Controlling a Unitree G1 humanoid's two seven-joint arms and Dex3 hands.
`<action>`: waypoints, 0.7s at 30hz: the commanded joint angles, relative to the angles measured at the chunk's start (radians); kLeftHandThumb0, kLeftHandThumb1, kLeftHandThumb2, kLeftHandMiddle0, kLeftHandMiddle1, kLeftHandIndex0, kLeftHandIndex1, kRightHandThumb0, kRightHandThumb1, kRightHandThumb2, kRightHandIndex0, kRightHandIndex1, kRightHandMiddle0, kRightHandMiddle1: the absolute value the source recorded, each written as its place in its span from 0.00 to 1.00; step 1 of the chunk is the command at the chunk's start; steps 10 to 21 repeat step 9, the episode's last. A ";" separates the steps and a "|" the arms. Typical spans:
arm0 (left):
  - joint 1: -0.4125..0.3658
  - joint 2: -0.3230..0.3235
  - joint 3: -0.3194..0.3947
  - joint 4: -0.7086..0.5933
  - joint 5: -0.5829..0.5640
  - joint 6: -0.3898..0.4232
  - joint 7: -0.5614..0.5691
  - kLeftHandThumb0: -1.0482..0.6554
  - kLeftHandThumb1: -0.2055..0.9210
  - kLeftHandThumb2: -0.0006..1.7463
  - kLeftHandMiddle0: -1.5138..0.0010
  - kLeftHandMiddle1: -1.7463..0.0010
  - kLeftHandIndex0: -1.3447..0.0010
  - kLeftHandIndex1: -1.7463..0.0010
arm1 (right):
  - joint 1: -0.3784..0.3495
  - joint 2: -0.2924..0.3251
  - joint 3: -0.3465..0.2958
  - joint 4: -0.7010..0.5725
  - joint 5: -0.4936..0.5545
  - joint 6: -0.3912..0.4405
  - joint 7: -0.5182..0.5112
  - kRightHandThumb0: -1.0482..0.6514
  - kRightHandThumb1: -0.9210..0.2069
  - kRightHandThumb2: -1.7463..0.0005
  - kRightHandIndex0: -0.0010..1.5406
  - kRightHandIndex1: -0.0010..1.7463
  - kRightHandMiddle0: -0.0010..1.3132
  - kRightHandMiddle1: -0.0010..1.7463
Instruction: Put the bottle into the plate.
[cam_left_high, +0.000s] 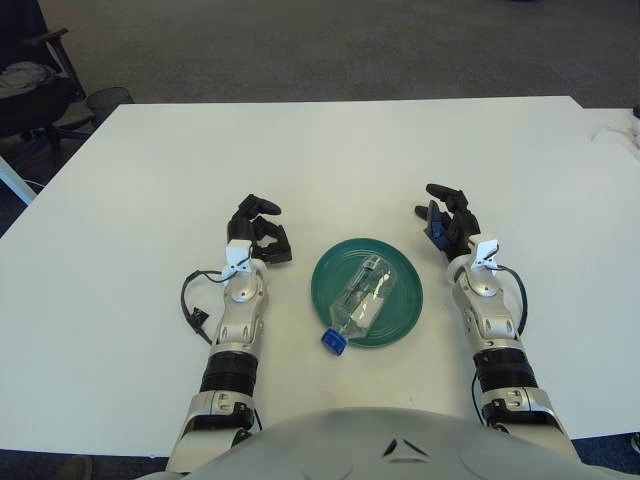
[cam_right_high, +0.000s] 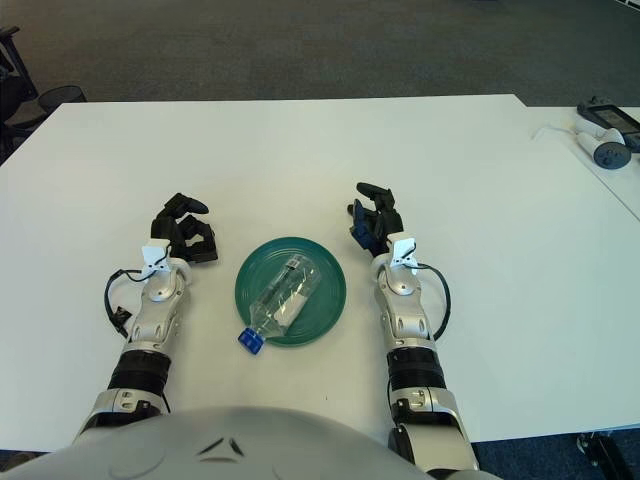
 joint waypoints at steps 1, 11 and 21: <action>0.012 0.006 -0.001 -0.021 -0.008 0.017 -0.015 0.61 0.13 1.00 0.42 0.00 0.49 0.00 | 0.048 0.007 0.006 0.013 -0.006 0.072 0.005 0.22 0.00 0.56 0.20 0.53 0.00 0.59; 0.018 0.002 0.004 -0.035 -0.017 0.027 -0.021 0.61 0.12 1.00 0.41 0.01 0.49 0.00 | 0.056 0.008 0.013 -0.008 -0.017 0.085 -0.004 0.22 0.00 0.57 0.20 0.54 0.00 0.61; 0.018 0.002 0.004 -0.035 -0.017 0.027 -0.021 0.61 0.12 1.00 0.41 0.01 0.49 0.00 | 0.056 0.008 0.013 -0.008 -0.017 0.085 -0.004 0.22 0.00 0.57 0.20 0.54 0.00 0.61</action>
